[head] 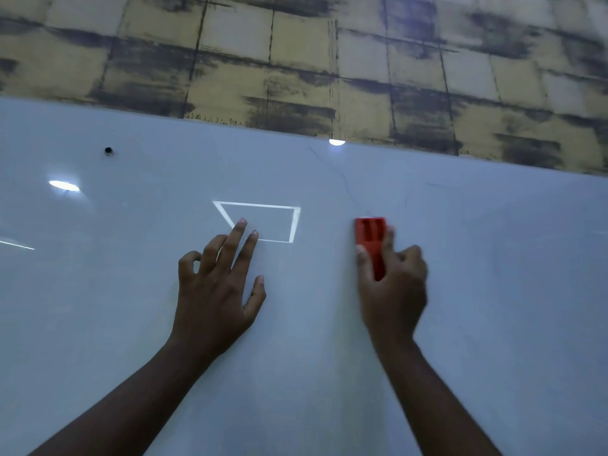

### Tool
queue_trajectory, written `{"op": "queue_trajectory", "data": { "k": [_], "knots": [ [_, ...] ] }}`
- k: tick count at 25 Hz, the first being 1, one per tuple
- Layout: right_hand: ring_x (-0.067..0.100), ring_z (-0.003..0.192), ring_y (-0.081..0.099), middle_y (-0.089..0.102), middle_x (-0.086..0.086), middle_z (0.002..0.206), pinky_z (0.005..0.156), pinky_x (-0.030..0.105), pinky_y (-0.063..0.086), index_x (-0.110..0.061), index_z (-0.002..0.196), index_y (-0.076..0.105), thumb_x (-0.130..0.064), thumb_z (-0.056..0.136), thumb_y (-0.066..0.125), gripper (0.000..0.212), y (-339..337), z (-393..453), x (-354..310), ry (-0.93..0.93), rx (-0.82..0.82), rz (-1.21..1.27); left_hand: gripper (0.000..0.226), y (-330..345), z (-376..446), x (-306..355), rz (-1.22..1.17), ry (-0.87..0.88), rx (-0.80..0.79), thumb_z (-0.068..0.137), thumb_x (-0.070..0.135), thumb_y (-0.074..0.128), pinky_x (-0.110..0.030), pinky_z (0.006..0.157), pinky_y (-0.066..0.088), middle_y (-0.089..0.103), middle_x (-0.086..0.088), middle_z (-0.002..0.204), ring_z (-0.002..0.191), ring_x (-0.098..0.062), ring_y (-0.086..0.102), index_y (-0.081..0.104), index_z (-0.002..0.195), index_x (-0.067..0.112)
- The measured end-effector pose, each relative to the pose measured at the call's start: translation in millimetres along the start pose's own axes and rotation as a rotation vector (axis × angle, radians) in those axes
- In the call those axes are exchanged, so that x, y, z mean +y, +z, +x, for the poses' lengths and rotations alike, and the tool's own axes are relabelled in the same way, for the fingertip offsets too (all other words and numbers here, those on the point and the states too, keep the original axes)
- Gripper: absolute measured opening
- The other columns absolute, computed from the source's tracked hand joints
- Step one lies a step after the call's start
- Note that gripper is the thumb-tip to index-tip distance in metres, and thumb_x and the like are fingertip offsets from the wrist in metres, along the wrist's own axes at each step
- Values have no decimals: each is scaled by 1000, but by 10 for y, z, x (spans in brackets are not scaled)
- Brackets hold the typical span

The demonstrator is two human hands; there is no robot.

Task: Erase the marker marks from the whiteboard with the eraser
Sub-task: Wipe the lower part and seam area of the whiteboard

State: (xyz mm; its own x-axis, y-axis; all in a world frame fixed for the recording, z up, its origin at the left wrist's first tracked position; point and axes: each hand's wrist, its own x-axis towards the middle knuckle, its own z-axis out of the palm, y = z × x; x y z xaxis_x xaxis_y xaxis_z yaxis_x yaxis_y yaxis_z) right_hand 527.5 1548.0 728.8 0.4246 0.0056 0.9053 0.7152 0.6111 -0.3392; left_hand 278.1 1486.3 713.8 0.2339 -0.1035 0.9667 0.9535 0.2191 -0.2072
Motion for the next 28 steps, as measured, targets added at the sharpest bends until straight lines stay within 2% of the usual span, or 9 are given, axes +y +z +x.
{"op": "queue_trajectory", "data": {
  "k": [4, 7, 9, 12, 17, 20, 24, 26, 28],
  "knots": [
    [23, 85, 52, 56, 8, 99, 67, 38, 52, -14, 153, 49, -52, 103, 49, 63, 164, -414, -456, -391, -97, 38, 71, 86, 155, 49, -9, -23, -28, 98, 45, 39, -50, 99, 33, 41, -14, 167, 138, -37, 50, 49, 155, 4],
    [22, 83, 53, 60, 9, 99, 64, 38, 52, -15, 152, 51, -55, 103, 51, 64, 226, -298, -435, -508, -66, 29, 74, 127, 309, 13, -2, 1, -47, 99, 49, 35, -52, 103, 32, 40, -17, 166, 142, -40, 48, 47, 156, 4],
    [23, 81, 52, 57, 8, 95, 63, 39, 50, -16, 151, 53, -55, 102, 51, 62, 251, -120, -381, -517, -42, 9, 75, 147, 452, -47, -3, 6, -48, 100, 50, 33, -53, 106, 31, 37, -18, 168, 145, -39, 45, 46, 157, 4],
    [26, 77, 51, 52, 8, 91, 60, 39, 50, -20, 150, 54, -56, 101, 51, 61, 260, 237, -198, -446, 17, -22, 77, 185, 685, -135, -5, -2, -49, 100, 53, 32, -56, 112, 29, 33, -17, 170, 151, -37, 38, 44, 159, 6],
    [24, 74, 47, 44, 4, 86, 56, 41, 53, -24, 148, 56, -54, 98, 61, 59, 151, 742, 365, -162, 115, -59, 77, 270, 850, -206, -20, 9, -45, 102, 54, 29, -59, 119, 23, 31, -13, 172, 158, -34, 32, 41, 161, 7],
    [30, 84, 53, 47, 7, 93, 66, 45, 56, -26, 151, 53, -55, 98, 61, 61, 85, 877, 590, 38, 158, -38, 75, 292, 827, -198, -36, 5, -34, 102, 52, 29, -59, 121, 22, 32, -12, 172, 158, -32, 34, 40, 162, 7],
    [37, 110, 55, 55, 14, 112, 88, 49, 54, -22, 153, 51, -53, 100, 59, 62, 172, 1033, 526, 313, 251, 49, 74, 290, 794, -169, -26, -6, -19, 102, 49, 32, -58, 121, 22, 33, -12, 172, 158, -31, 33, 40, 162, 7],
    [38, 111, 55, 57, 15, 116, 89, 52, 55, -21, 152, 51, -54, 99, 61, 63, 255, 1077, 319, 320, 253, 75, 73, 304, 785, -164, -23, -7, -2, 101, 47, 35, -58, 121, 22, 33, -11, 172, 158, -30, 33, 40, 161, 7],
    [36, 107, 55, 58, 14, 115, 86, 49, 55, -22, 151, 52, -53, 97, 62, 63, 360, 1071, 4, 248, 199, 90, 73, 311, 790, -170, -20, -6, -2, 101, 47, 35, -58, 122, 22, 32, -10, 172, 159, -30, 32, 39, 162, 8]
  ]
}}
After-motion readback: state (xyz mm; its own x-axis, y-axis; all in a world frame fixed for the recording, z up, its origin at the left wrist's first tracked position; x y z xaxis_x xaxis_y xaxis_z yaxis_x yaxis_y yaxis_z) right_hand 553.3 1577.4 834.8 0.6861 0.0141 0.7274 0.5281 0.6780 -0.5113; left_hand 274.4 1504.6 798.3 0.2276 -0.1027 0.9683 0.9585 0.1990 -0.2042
